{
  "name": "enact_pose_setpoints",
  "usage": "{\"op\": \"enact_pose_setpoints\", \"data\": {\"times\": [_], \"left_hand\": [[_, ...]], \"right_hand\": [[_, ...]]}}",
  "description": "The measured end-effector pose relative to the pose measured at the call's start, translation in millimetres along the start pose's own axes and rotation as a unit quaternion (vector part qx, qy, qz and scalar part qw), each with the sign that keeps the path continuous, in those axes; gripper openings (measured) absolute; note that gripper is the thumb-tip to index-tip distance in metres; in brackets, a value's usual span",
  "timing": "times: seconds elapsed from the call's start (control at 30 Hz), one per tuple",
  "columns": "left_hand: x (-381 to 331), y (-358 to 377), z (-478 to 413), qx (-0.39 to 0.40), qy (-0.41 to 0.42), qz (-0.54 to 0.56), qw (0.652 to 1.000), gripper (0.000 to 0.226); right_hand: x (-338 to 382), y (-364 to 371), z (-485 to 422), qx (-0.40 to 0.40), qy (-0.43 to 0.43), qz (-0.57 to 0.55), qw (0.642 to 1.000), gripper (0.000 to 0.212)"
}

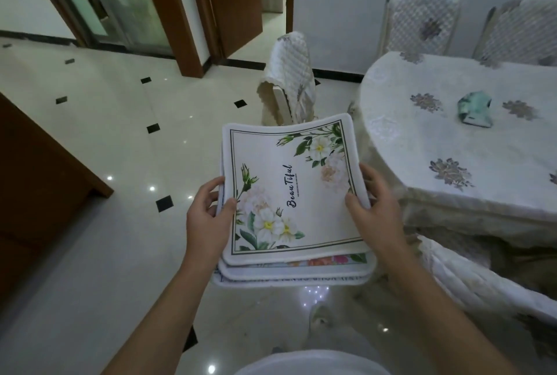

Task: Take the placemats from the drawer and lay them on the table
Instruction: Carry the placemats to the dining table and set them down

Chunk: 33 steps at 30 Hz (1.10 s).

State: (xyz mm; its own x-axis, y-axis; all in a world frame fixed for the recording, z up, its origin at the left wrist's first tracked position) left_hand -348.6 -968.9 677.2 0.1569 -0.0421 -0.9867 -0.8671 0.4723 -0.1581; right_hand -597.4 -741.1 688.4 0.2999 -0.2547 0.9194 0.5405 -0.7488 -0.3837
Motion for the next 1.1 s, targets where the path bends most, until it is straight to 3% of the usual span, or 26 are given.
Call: {"op": "enact_pose_setpoints", "data": {"times": [0.37,0.73,0.9,1.1], "left_hand": [[2.4,36.9,-150.0,-0.002,-0.016,-0.054,0.998,0.040],[-59.6,63.7,-310.5,-0.033,0.031,-0.058,0.997,0.041],[-64.5,108.5,-379.7,0.018,0.033,-0.038,0.999,0.041],[-61.3,198.1,-474.7,0.132,0.040,-0.023,0.990,0.039]], "right_hand": [[-50.5,48.9,-155.8,0.009,0.056,-0.015,0.998,0.058],[-11.3,72.6,-342.6,0.018,0.016,-0.036,0.999,0.055],[-22.6,57.2,-396.5,-0.015,0.031,-0.031,0.999,0.055],[-44.8,12.4,-437.4,-0.115,0.082,0.008,0.990,0.056]]}}
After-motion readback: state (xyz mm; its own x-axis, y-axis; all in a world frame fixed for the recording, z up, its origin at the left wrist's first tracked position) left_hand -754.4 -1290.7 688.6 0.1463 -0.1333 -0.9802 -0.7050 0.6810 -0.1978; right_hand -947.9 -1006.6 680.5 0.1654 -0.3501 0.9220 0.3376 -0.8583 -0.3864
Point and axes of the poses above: each hand's wrist, its own z-axis away from the middle knuckle, its own y-axis out of the palm, x = y × z, the point moved 9 cm from there along -z, towards the middle knuckle, and after that the axes turned 4 degrees about x, right-handed, at the moved point
